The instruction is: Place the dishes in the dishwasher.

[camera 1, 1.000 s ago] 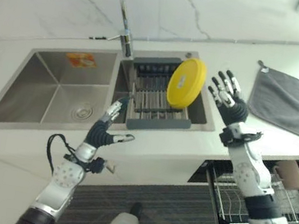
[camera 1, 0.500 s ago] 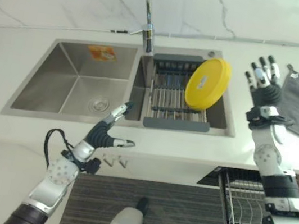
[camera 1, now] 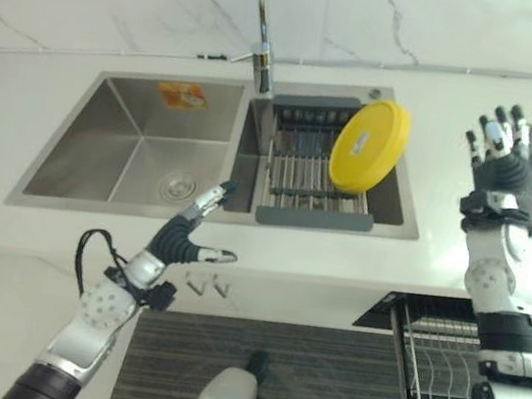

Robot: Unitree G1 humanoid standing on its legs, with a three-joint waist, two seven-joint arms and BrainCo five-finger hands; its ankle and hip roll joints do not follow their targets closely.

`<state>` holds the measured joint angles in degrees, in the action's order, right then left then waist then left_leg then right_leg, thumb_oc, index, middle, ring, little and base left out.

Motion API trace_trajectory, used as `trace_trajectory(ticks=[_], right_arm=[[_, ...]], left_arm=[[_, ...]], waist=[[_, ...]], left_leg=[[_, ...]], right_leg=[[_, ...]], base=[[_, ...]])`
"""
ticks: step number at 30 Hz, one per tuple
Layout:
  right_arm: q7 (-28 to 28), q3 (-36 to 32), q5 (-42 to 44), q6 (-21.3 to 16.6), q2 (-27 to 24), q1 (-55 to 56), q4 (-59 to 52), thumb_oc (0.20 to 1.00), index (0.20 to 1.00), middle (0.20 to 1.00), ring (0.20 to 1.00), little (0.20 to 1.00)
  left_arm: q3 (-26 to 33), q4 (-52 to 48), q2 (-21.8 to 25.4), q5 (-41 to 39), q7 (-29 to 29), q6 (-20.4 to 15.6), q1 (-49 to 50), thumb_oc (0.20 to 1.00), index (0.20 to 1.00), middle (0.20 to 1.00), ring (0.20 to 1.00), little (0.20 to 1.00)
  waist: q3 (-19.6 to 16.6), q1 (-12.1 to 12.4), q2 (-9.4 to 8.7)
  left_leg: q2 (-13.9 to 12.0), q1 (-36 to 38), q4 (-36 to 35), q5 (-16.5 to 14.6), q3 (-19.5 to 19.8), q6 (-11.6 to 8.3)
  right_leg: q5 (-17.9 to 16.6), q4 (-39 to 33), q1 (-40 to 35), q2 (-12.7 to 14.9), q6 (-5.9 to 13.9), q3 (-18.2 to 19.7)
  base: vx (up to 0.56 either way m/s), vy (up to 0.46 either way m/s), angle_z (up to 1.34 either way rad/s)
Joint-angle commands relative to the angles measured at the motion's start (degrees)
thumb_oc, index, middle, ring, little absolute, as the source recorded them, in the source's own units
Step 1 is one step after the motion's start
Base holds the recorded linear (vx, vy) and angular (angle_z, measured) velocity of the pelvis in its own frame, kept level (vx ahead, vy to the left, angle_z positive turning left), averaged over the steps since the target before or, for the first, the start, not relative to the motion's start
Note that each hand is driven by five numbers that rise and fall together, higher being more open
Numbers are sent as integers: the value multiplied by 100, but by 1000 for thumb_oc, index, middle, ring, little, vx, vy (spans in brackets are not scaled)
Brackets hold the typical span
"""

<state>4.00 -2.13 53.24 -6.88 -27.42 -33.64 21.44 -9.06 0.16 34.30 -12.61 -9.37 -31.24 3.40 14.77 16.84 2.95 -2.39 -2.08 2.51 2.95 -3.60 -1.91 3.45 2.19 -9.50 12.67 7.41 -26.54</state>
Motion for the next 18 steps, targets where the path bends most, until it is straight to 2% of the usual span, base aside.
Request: trace_trajectory(ticks=[1,12,18], right_arm=[[-301,104,339,-229,-315,-266,-226,1000,1000,1000,1000,1000],[-443,124,533,-190,-403,-800,273,1000,1000,1000,1000,1000],[-474,134,677,89,-471,-982,491,1000,1000,1000,1000,1000]], left_arm=[[-84,-247,218,-319,12,-398,-49,1000,1000,1000,1000,1000],[-121,-336,332,-410,18,-428,-145,1000,1000,1000,1000,1000],[-124,-249,403,-493,-20,-512,-151,1000,1000,1000,1000,1000]], waist=[[-269,119,74],[2,246,222],[80,312,275]], left_leg=[[-128,41,164,-425,145,-5],[-23,-175,178,-364,262,41],[38,-222,174,-342,334,71]], right_leg=[[680,1266,357,224,-111,73],[683,1431,581,354,-69,8],[722,1547,623,411,-49,-11]], base=[[0,0,0],[-10,24,6],[18,24,3]])
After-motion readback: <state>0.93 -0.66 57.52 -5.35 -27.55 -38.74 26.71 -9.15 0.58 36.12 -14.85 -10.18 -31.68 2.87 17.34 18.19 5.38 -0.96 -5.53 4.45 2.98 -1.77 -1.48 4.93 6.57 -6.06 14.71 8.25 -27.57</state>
